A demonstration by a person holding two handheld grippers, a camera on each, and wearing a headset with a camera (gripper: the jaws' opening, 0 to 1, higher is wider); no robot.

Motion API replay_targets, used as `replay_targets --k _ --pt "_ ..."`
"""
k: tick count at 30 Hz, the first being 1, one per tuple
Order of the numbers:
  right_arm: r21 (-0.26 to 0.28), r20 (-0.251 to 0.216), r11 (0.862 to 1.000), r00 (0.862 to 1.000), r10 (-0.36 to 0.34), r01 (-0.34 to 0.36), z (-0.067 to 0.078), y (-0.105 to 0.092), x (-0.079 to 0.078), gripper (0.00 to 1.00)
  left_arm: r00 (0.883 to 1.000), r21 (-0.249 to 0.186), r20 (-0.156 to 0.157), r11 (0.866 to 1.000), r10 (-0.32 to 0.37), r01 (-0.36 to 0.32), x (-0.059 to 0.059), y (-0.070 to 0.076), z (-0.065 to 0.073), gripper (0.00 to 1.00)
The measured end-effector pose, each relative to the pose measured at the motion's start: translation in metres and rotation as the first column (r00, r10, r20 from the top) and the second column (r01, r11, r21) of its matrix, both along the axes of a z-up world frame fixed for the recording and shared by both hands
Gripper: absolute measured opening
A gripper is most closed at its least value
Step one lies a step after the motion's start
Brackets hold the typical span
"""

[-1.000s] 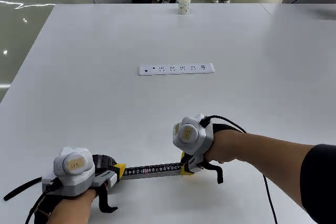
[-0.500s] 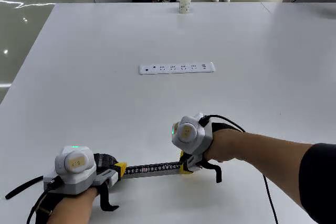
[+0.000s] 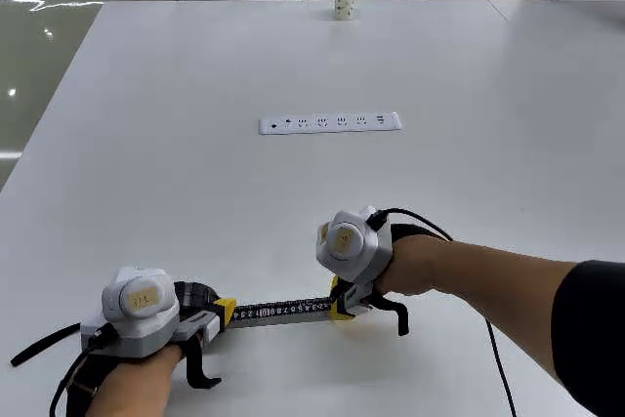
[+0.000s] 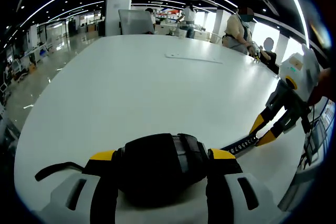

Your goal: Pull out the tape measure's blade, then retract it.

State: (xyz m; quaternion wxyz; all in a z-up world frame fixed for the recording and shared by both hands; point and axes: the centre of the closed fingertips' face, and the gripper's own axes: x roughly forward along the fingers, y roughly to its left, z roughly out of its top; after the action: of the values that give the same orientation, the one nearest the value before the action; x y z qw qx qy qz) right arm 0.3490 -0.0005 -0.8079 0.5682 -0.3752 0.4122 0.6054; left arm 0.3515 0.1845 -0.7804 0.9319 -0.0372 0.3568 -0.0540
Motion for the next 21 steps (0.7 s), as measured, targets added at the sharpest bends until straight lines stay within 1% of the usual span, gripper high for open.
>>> replay_targets --k 14,21 --pt "0.003 0.009 1.0 1.0 0.005 -0.005 -0.0008 0.0052 -0.0004 0.1 1.0 -0.002 -0.002 1.0 0.0 0.0 -0.0001 -0.0002 0.0004 0.64" --pt "0.001 0.006 1.0 1.0 -0.002 0.002 -0.0014 0.0079 -0.0008 0.1 1.0 -0.002 -0.003 1.0 0.0 0.0 0.0 0.0004 0.0 0.64"
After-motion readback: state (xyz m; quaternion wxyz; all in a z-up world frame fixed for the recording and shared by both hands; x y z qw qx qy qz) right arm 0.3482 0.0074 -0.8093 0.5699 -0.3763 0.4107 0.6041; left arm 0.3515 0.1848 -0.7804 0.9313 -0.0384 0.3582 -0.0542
